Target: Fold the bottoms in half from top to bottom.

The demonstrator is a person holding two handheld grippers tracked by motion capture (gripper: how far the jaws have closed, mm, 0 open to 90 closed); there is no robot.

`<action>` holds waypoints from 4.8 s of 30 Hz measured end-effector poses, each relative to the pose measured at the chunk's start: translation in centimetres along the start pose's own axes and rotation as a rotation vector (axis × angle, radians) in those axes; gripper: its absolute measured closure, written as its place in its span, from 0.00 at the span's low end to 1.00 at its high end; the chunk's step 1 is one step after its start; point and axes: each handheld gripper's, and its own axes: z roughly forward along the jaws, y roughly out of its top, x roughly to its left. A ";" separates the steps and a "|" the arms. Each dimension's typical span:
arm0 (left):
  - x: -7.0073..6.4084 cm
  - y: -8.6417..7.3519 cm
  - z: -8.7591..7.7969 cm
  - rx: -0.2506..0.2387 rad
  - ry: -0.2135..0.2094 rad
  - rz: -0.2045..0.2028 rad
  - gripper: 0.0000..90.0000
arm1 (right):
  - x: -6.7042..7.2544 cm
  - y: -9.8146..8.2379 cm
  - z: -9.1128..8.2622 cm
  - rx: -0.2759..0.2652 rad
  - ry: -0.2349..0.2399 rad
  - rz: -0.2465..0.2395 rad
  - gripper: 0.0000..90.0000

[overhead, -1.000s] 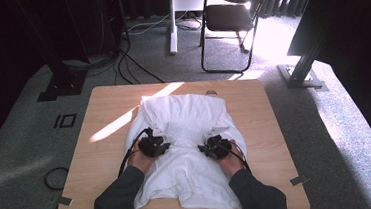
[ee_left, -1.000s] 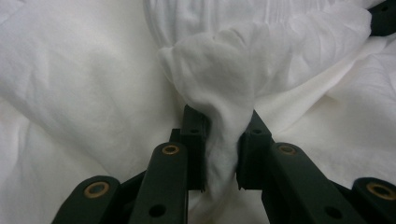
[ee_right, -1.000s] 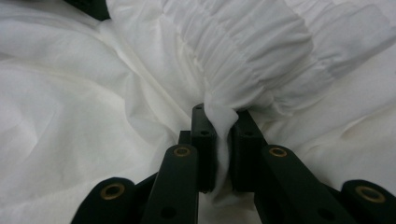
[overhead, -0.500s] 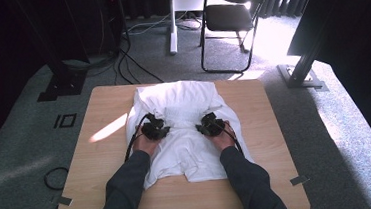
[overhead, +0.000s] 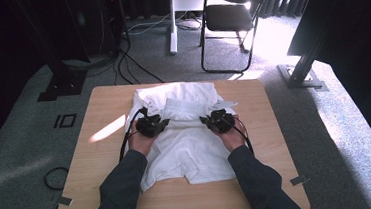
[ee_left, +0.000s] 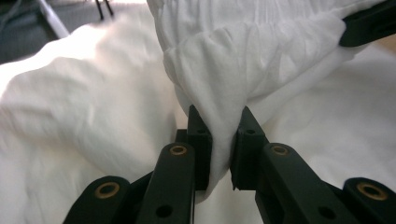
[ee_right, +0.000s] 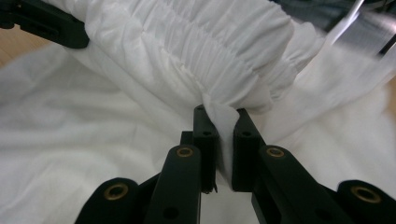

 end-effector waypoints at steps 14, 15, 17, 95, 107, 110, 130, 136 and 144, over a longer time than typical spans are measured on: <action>-5.0 2.2 -8.2 -0.186 -0.128 0.082 0.90 | 2.2 2.8 -10.7 -0.256 -0.038 -0.099 0.93; -5.2 1.6 -8.0 -0.171 -0.132 0.083 0.90 | 2.5 2.0 -10.8 -0.235 -0.029 -0.108 0.93; -5.8 -0.4 -7.1 -0.122 -0.145 0.081 0.89 | 2.9 0.5 -10.5 -0.192 -0.017 -0.115 0.93; -4.9 -4.5 -5.7 -0.057 0.069 -0.102 0.62 | 0.2 -7.1 -2.4 0.073 -0.011 0.183 0.82; -4.4 -4.9 0.6 0.159 -0.018 -0.104 0.67 | -0.2 -7.0 -1.3 0.124 -0.003 0.202 0.78; -4.8 -5.5 0.7 0.173 -0.099 -0.086 0.68 | 0.3 -7.1 -1.7 0.104 0.056 0.202 0.78; -6.7 -10.9 -6.8 0.154 -0.120 -0.014 0.60 | 5.5 -7.7 -4.9 0.047 0.232 0.070 0.67; -2.8 -10.3 -9.8 0.068 0.005 -0.115 0.59 | 7.2 -9.6 -3.7 0.151 0.252 0.004 0.67; 1.1 -8.0 -7.6 0.025 0.035 -0.180 0.57 | 2.2 -6.5 -3.7 0.003 0.063 0.076 0.62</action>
